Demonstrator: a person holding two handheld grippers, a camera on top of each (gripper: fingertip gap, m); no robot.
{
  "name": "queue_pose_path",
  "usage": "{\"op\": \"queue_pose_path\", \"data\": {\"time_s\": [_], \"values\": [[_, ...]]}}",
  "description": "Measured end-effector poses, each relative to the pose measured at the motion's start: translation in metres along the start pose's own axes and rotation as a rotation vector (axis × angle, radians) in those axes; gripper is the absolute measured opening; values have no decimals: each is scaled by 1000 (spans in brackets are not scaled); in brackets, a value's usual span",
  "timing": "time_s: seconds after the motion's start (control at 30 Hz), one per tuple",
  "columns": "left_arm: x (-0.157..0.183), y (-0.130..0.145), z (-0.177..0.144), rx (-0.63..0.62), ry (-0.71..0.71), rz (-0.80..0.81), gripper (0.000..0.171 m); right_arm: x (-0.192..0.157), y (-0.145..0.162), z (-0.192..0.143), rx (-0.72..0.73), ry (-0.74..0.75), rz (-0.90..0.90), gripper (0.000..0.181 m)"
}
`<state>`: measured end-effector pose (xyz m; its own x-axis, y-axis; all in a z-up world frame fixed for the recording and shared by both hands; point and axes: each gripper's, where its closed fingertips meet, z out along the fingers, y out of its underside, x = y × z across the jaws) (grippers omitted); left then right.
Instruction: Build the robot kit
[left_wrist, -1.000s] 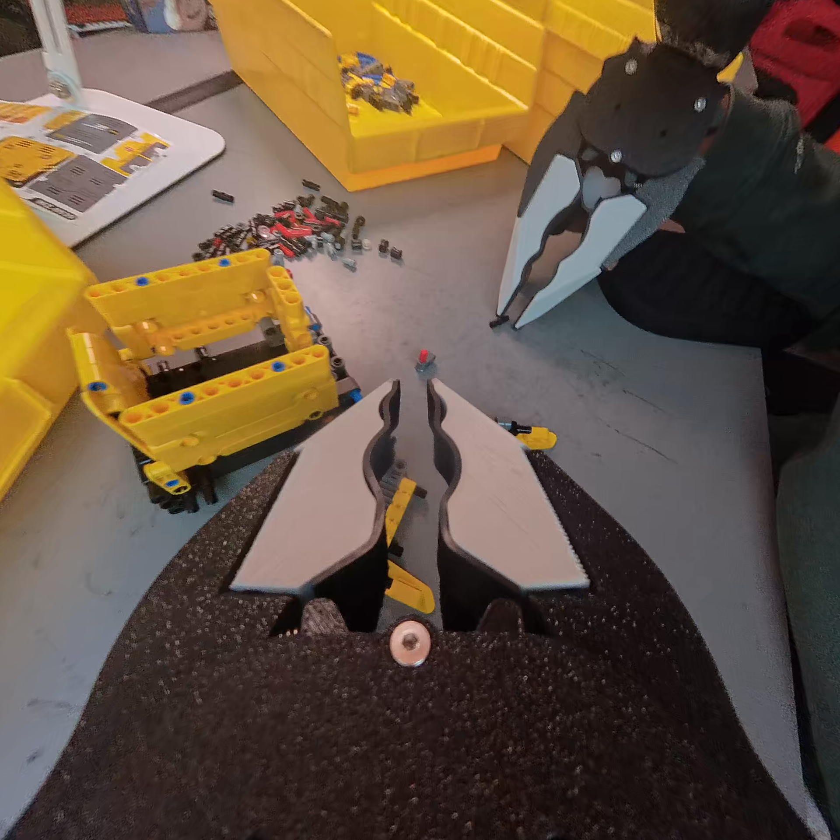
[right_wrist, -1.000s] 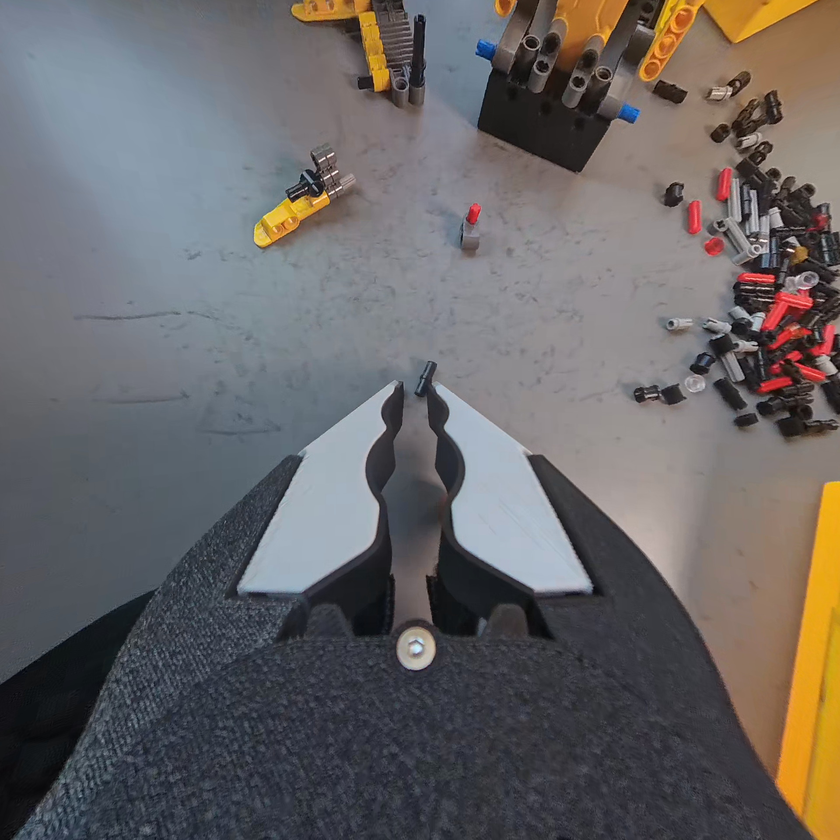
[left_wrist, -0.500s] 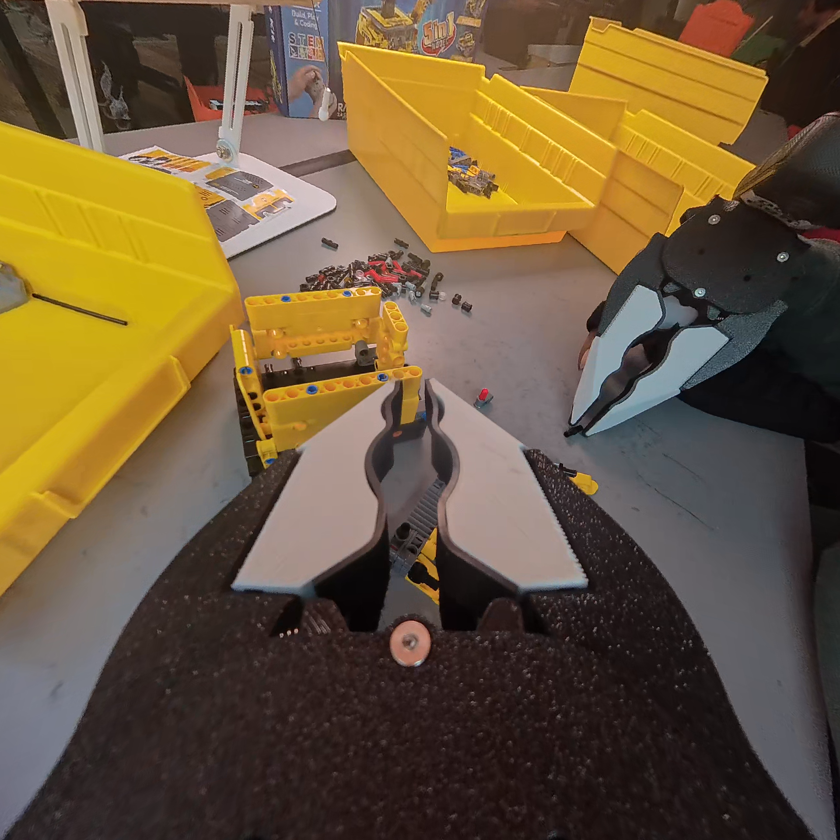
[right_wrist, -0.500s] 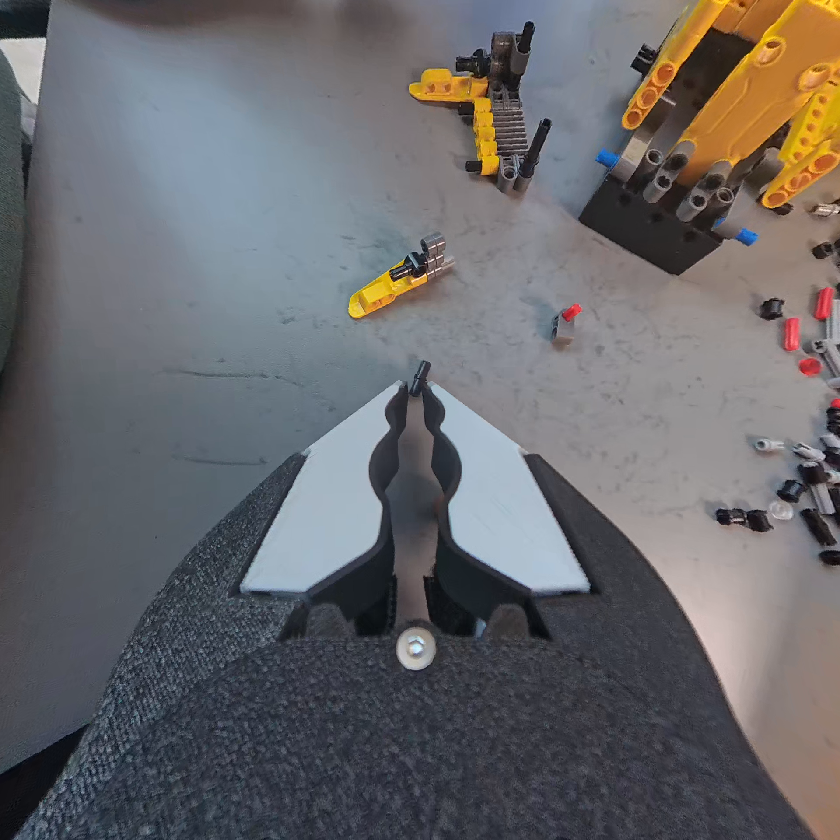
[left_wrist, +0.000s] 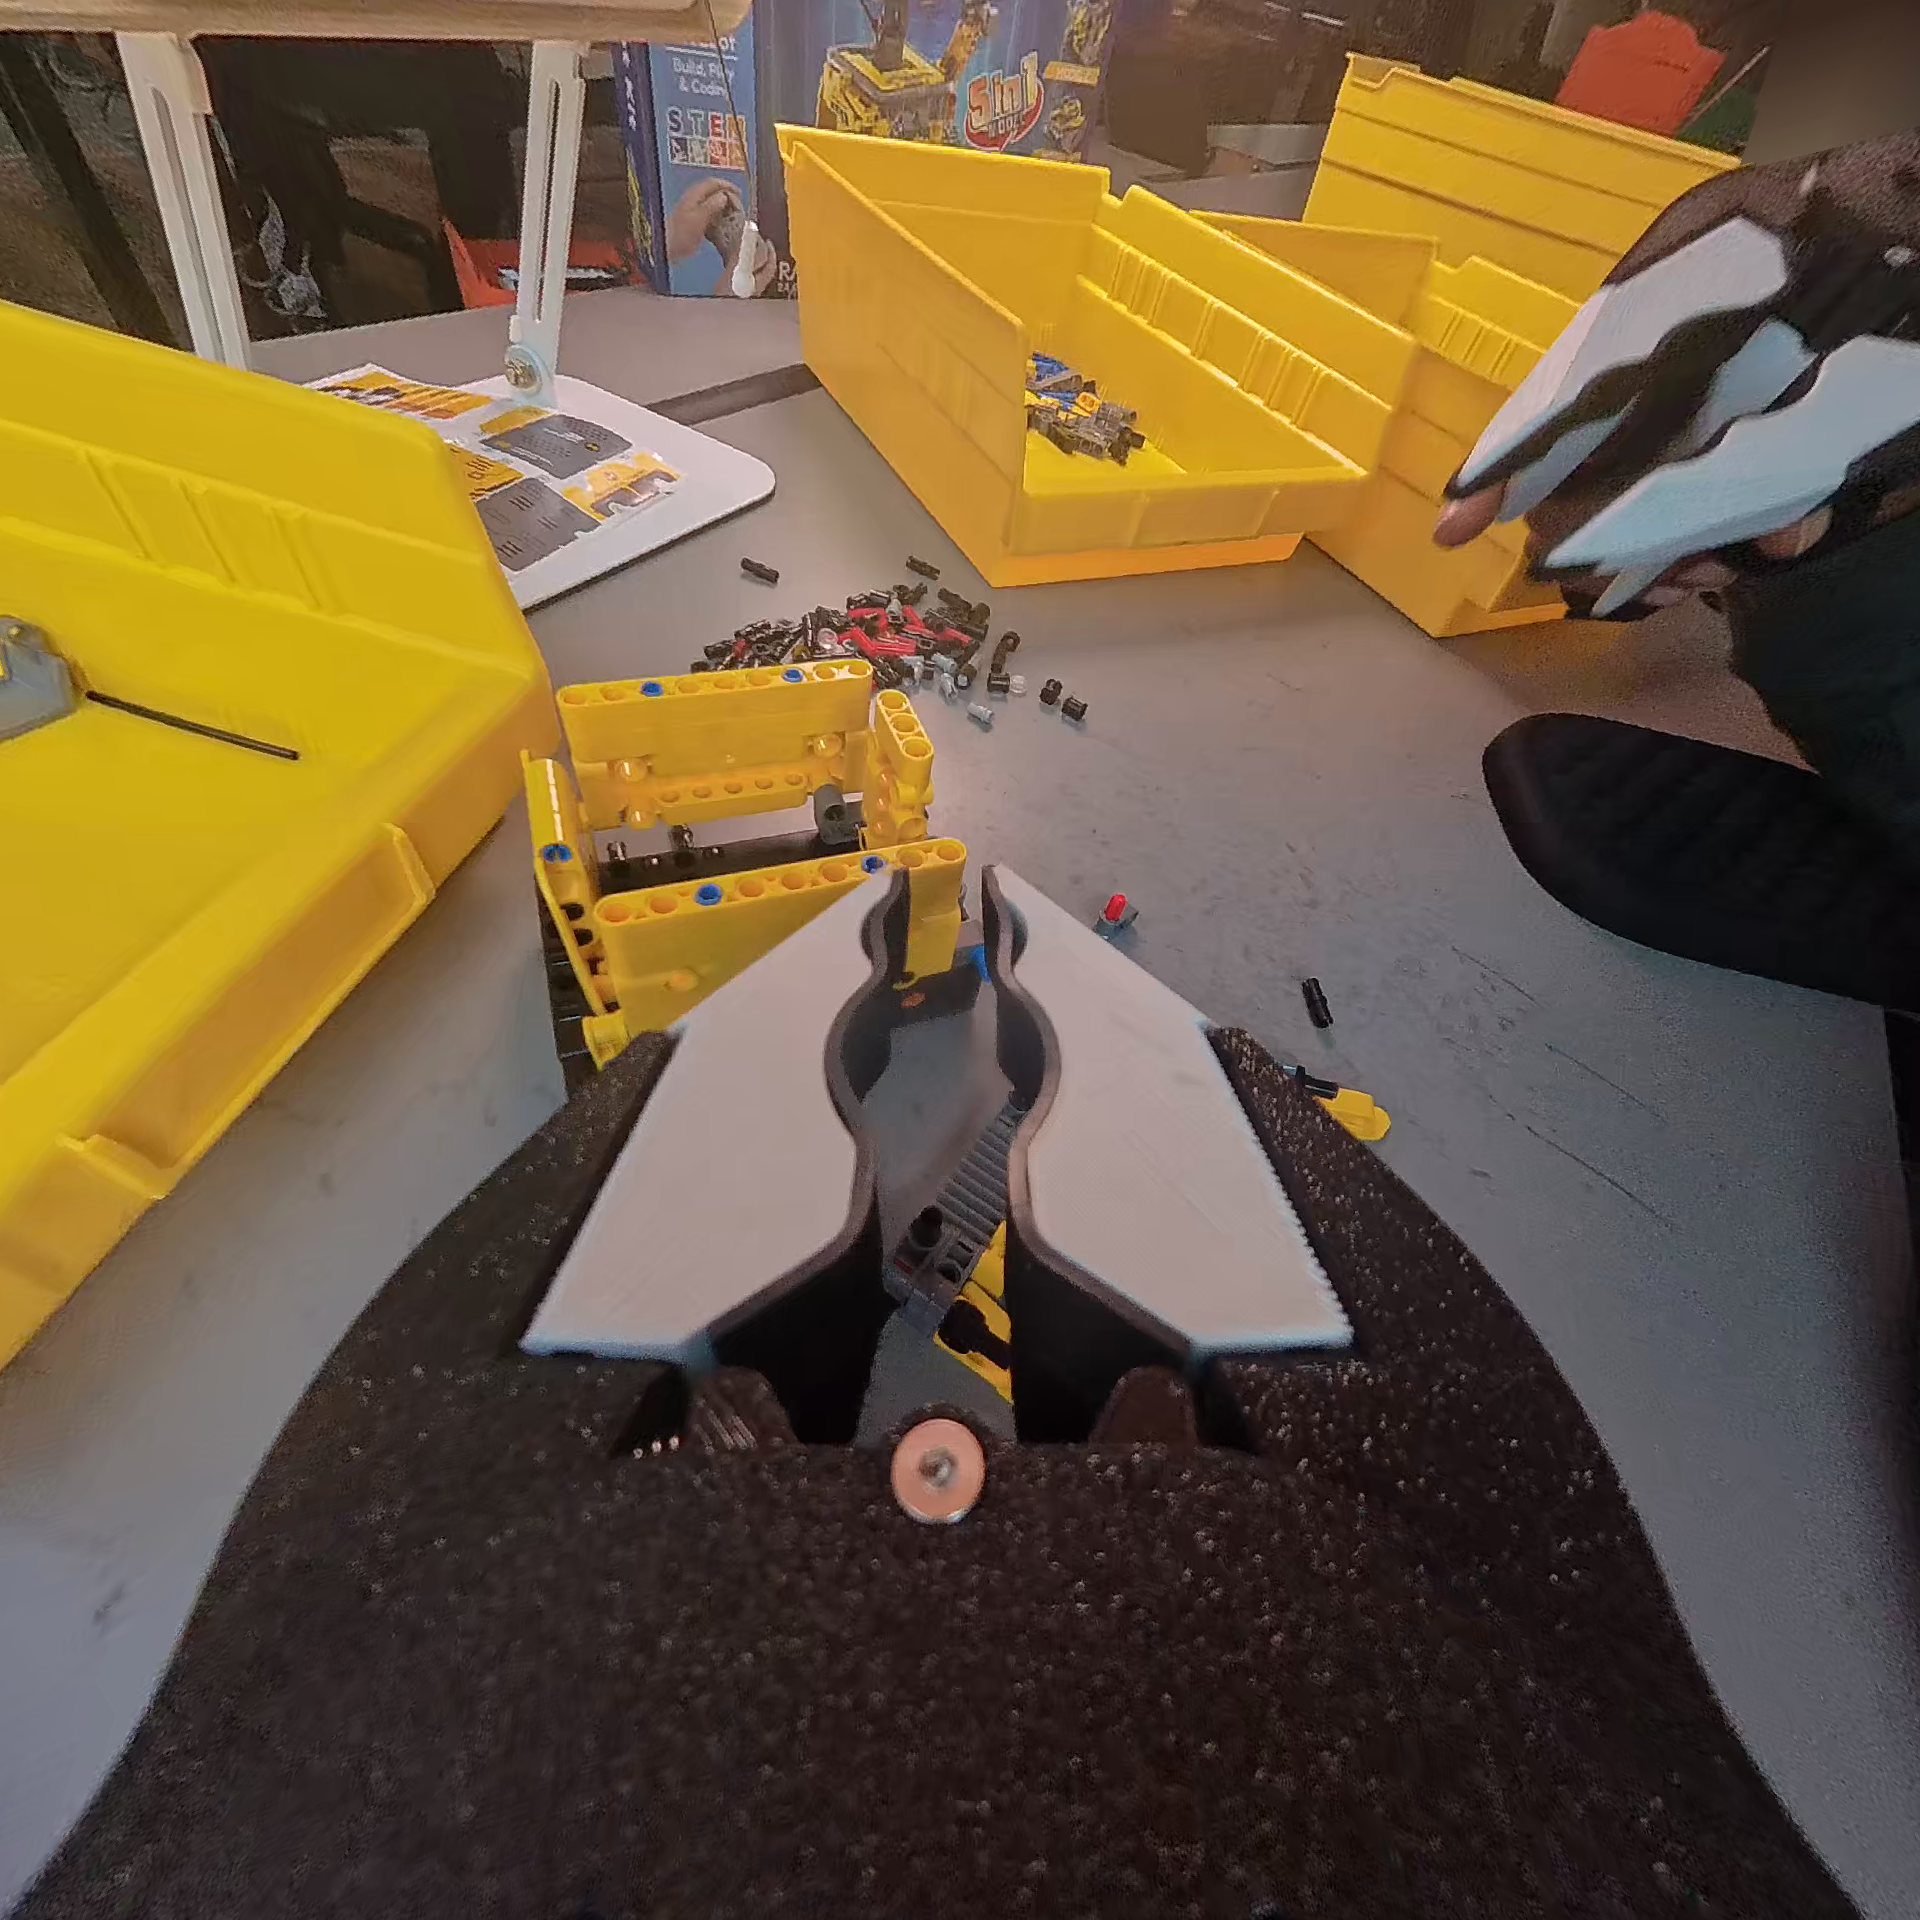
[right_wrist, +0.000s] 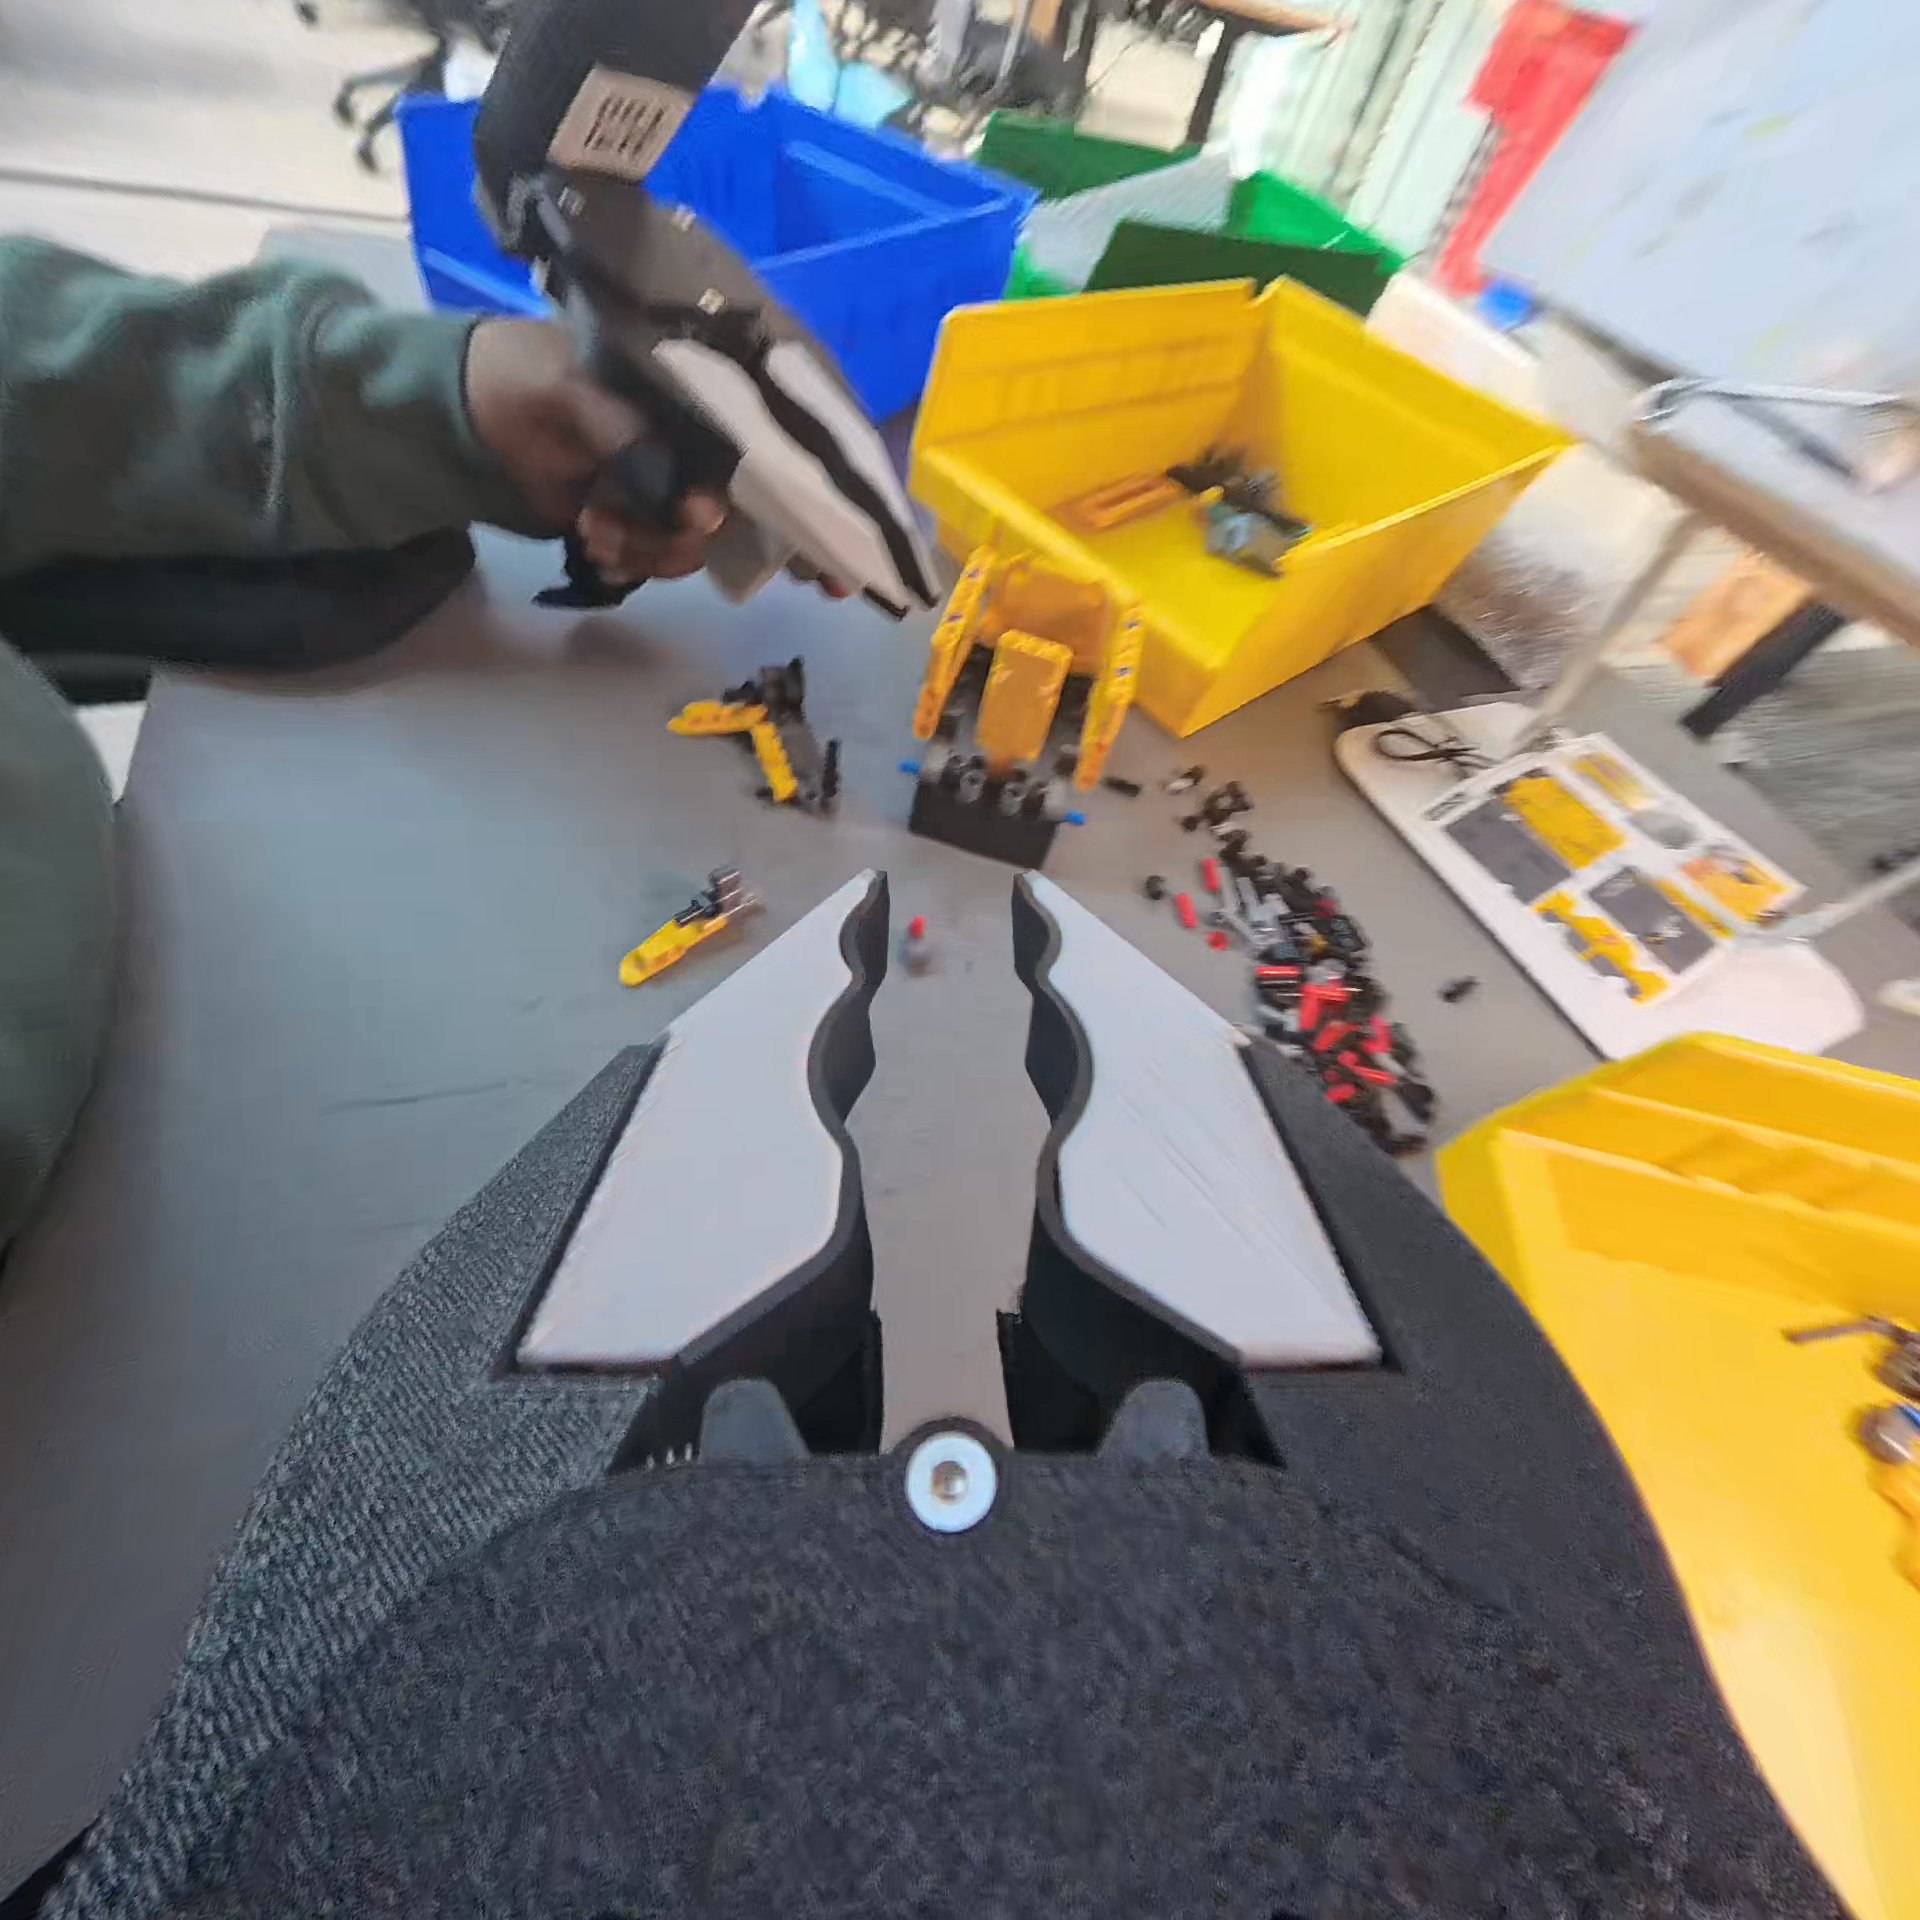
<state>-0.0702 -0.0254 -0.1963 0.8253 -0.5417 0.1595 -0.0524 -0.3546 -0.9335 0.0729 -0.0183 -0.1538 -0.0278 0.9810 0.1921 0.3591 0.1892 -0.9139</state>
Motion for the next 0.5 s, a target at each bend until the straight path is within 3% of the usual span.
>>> {"op": "queue_pose_path", "data": {"time_s": [0.13, 0.27, 0.37, 0.5], "values": [[-3, -1, 0, 19, -19, 7, 18, 51, -22, -67, 98, 279, 36, 22], [-6, -2, 1, 32, -34, 20, 22, 104, -10, -145, 36, 554, 114, 22], [-7, -1, 2, 34, -48, 34, 22, 143, 18, -201, -65, 710, 182, 13], [-8, -1, 3, 38, -52, 37, 22, 186, 85, -260, -352, 808, 238, 11]]}}
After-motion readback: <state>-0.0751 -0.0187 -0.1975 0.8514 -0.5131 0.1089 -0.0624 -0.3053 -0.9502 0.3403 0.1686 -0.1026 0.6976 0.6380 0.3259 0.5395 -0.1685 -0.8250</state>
